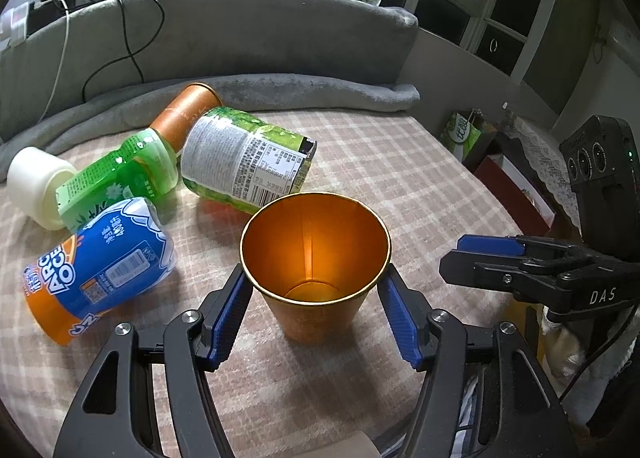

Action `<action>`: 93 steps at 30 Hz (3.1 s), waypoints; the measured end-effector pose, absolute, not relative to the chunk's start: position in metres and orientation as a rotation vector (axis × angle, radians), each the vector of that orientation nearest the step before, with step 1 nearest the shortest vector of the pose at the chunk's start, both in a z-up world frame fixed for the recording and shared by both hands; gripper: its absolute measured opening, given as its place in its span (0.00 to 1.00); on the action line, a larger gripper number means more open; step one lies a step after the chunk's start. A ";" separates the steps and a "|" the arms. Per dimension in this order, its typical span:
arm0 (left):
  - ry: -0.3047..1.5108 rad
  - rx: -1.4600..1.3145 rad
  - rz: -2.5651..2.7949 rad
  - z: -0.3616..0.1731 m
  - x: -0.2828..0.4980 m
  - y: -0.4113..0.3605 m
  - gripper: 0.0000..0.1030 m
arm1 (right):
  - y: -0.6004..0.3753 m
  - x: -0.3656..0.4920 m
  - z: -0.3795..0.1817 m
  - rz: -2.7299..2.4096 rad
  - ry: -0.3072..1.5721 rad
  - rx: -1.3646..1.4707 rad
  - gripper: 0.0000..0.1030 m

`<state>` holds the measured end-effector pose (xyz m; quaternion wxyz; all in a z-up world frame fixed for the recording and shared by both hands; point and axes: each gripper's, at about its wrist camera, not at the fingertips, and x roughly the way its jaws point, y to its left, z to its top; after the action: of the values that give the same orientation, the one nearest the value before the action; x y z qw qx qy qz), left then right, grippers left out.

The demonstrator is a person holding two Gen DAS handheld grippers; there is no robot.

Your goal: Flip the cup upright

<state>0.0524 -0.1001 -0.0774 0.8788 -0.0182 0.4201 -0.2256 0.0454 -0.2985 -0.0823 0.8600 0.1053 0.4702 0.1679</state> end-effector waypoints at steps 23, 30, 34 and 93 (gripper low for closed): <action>0.859 -0.029 -0.475 -0.072 0.038 -0.094 0.74 | -0.289 0.039 -0.074 0.316 0.933 0.149 0.81; 0.859 -0.025 -0.471 -0.072 0.032 -0.092 0.75 | -0.287 0.037 -0.072 0.316 0.926 0.147 0.81; 0.858 -0.020 -0.471 -0.071 0.030 -0.091 0.75 | -0.287 0.036 -0.071 0.313 0.921 0.145 0.81; 0.439 -0.119 -0.069 -0.002 -0.016 -0.016 0.81 | -0.259 0.005 -0.017 0.021 0.465 -0.055 1.00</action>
<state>-0.0158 -0.0161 -0.0017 0.9737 -0.0589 0.2175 -0.0340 0.0052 -0.2591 -0.0165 0.9727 -0.0274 0.2303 0.0104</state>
